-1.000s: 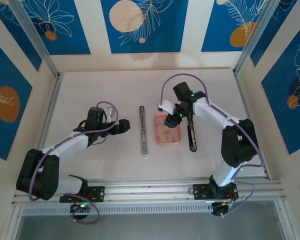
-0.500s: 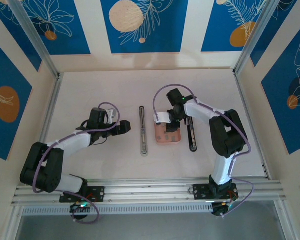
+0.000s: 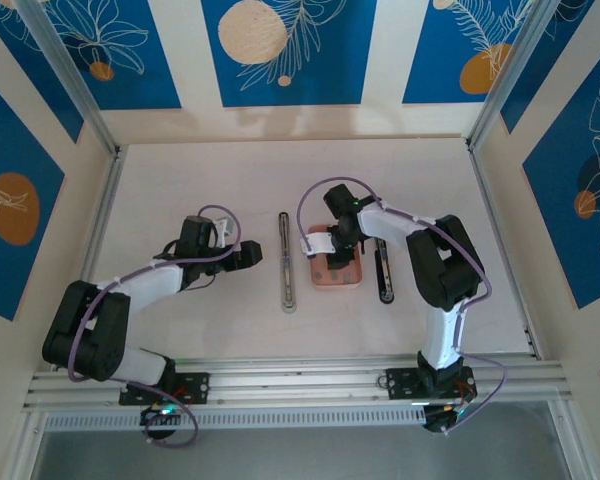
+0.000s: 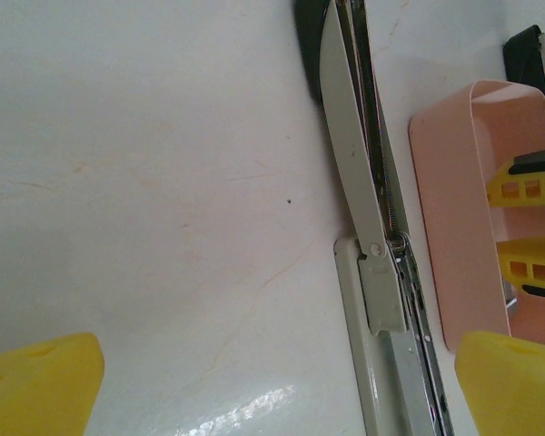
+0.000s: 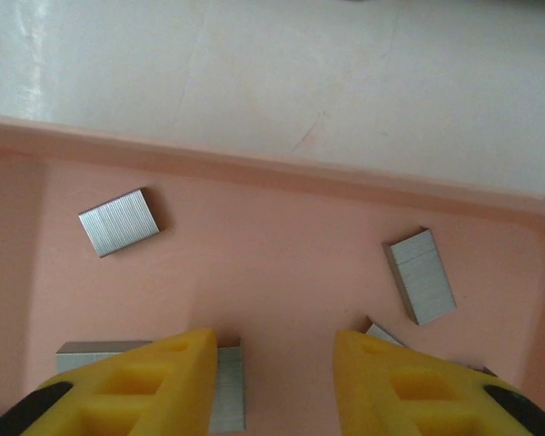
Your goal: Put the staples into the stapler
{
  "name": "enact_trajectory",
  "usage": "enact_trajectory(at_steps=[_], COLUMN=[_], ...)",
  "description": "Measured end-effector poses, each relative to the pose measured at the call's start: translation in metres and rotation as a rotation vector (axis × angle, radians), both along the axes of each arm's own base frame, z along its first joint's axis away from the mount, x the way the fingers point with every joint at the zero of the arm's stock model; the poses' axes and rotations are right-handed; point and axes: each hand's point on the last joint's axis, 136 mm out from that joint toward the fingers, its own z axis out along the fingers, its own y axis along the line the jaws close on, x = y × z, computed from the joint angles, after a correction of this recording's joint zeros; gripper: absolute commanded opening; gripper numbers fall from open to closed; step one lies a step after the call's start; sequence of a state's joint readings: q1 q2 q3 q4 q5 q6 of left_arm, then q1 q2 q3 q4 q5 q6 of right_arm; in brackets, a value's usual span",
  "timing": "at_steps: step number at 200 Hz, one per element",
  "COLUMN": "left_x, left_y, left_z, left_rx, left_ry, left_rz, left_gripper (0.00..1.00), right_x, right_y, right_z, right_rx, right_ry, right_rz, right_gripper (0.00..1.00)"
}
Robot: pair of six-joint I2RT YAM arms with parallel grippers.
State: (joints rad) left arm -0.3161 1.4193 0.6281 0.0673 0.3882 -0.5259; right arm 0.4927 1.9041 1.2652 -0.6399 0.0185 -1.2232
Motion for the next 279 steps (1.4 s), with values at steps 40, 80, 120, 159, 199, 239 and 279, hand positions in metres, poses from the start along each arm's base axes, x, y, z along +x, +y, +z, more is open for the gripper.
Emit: enact_trajectory(at_steps=[40,80,120,159,199,239,279], left_x=[0.0,0.0,0.0,0.0,0.0,0.0,0.0], left_y=[0.0,0.0,0.0,0.0,0.0,0.0,0.0], left_z=[0.0,0.0,0.0,0.0,0.0,0.0,0.0], left_rx=[0.0,0.0,0.0,0.0,0.0,0.0,0.0], left_ry=[0.0,0.0,0.0,0.0,0.0,0.0,0.0], left_rz=[0.0,0.0,0.0,0.0,0.0,0.0,0.0], left_gripper=[0.99,0.99,0.99,0.99,0.99,0.99,0.99], right_x=[0.001,0.001,0.001,0.0,0.002,0.003,-0.004], right_y=[-0.002,-0.002,-0.003,-0.003,-0.004,-0.007,-0.013], right_z=[-0.002,-0.004,-0.004,-0.004,0.001,0.019,0.014], right_rx=[-0.009,-0.012,-0.013,-0.013,-0.006,0.009,-0.024], right_ry=[-0.002,0.004,0.008,0.009,0.003,-0.033,-0.035], right_rz=[0.0,-0.002,-0.008,-0.008,-0.027,-0.033,-0.019], right_gripper=[0.39,0.39,0.38,0.38,0.39,0.38,0.39])
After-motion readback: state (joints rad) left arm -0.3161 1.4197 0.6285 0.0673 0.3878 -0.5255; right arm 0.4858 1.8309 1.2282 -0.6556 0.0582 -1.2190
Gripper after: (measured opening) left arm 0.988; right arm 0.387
